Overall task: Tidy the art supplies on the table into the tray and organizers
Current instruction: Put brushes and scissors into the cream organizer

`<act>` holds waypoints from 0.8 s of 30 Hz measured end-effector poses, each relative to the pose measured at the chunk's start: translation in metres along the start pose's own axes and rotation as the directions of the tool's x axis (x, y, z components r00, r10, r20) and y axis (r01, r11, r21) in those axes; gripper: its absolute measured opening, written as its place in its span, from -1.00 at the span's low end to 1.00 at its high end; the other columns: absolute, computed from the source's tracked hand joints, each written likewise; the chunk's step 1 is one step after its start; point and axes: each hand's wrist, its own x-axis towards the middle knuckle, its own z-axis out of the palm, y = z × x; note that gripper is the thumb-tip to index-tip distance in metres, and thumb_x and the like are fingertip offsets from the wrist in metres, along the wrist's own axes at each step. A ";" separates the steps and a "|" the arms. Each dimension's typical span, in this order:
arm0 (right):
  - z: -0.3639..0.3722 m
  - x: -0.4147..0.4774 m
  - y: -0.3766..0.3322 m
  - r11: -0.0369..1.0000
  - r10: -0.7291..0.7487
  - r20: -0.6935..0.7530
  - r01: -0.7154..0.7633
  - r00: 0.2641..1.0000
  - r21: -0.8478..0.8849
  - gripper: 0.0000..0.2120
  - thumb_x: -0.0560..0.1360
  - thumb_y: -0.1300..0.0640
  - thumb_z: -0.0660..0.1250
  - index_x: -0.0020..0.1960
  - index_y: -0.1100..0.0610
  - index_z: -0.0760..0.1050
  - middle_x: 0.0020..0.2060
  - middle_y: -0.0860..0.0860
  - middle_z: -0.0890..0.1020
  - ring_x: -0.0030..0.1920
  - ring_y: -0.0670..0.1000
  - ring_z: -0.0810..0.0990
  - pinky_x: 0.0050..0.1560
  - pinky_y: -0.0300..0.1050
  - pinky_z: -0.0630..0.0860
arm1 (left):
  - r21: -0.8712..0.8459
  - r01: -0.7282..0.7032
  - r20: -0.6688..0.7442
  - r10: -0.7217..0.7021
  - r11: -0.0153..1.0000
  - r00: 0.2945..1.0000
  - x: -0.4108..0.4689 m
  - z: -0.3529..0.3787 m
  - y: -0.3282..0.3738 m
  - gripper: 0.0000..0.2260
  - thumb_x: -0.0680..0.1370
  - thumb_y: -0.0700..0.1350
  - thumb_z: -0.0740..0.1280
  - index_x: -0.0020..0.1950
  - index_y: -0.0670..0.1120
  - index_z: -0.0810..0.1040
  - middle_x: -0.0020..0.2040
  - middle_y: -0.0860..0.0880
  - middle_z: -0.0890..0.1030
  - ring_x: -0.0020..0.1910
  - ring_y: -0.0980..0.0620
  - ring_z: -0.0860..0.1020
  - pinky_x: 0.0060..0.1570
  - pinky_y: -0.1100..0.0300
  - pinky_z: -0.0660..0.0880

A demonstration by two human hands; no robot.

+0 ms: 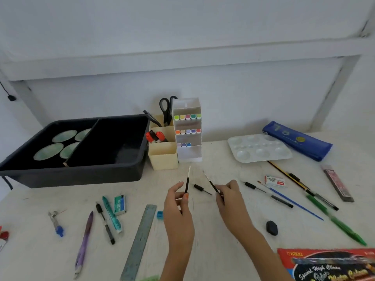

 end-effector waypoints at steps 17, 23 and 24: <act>-0.097 -0.006 0.114 0.876 0.348 -0.242 -0.406 0.906 -0.261 -0.82 0.56 0.17 0.27 0.07 0.16 0.61 -0.02 0.05 0.54 -0.17 -0.07 0.46 -0.15 -0.28 0.36 | -0.139 0.153 0.317 -0.102 0.978 0.943 -0.031 0.060 0.025 -0.77 0.54 -0.19 0.33 0.12 0.11 0.47 -0.08 0.08 0.56 -0.09 0.14 0.52 -0.35 0.46 0.45; -0.093 -0.008 0.115 0.839 0.342 -0.210 -0.398 0.916 -0.370 -0.81 0.57 0.16 0.26 0.11 0.12 0.60 -0.03 0.01 0.53 -0.12 -0.06 0.48 -0.18 -0.28 0.39 | -0.122 0.152 0.333 -0.104 0.981 0.937 -0.034 0.068 0.021 -0.77 0.54 -0.18 0.33 0.15 0.05 0.51 -0.06 0.04 0.57 -0.04 0.07 0.54 0.03 0.03 0.55; -0.093 -0.008 0.114 0.845 0.344 -0.184 -0.389 0.921 -0.367 -0.80 0.57 0.17 0.26 0.13 0.13 0.58 -0.02 0.01 0.52 -0.12 -0.06 0.48 -0.17 -0.28 0.40 | -0.119 0.157 0.330 -0.110 0.980 0.938 -0.033 0.068 0.021 -0.78 0.54 -0.18 0.33 0.16 0.04 0.52 -0.06 0.04 0.57 -0.04 0.09 0.54 0.06 0.02 0.54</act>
